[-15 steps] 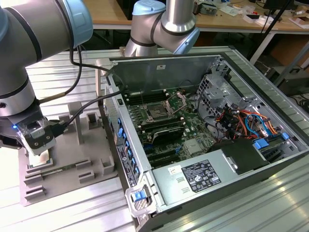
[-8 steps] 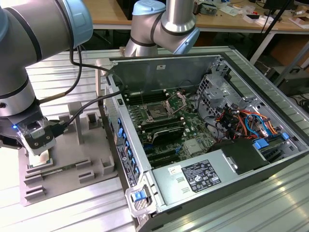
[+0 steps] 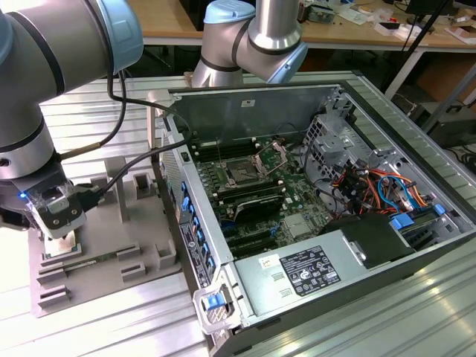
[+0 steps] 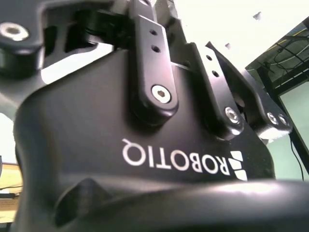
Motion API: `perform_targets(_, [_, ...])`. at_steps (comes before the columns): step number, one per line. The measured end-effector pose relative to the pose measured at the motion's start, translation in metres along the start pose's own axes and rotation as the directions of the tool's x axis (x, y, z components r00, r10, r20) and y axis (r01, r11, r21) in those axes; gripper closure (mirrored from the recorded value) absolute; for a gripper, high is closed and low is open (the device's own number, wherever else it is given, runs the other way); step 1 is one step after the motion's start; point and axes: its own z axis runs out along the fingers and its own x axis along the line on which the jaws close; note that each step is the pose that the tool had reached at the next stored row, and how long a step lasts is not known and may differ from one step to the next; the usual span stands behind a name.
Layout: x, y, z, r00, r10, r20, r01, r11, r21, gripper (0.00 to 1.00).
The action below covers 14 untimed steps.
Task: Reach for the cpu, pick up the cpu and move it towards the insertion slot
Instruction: 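Reach for the cpu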
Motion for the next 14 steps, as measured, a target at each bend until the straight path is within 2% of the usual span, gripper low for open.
perform_targets(1, [0.0000,0.0000,0.0000,1.0000,0.000,0.0000,0.000,1.0000,0.0000,0.76])
perform_targets(6, [0.0000,0.0000,0.0001,1.0000,0.000,-0.0001,0.000,1.0000,0.0000,0.46])
perform_targets(7, [0.0000,0.0000,0.0002,1.0000,0.000,0.0000,0.000,1.0000,0.0000,0.46])
perform_targets(8, [0.0000,0.0000,0.0002,1.0000,0.000,-0.0001,0.000,1.0000,0.0000,0.40])
perform_targets(14, [0.0001,0.0000,0.0006,1.0000,0.000,0.0001,0.000,1.0000,-0.0001,0.40])
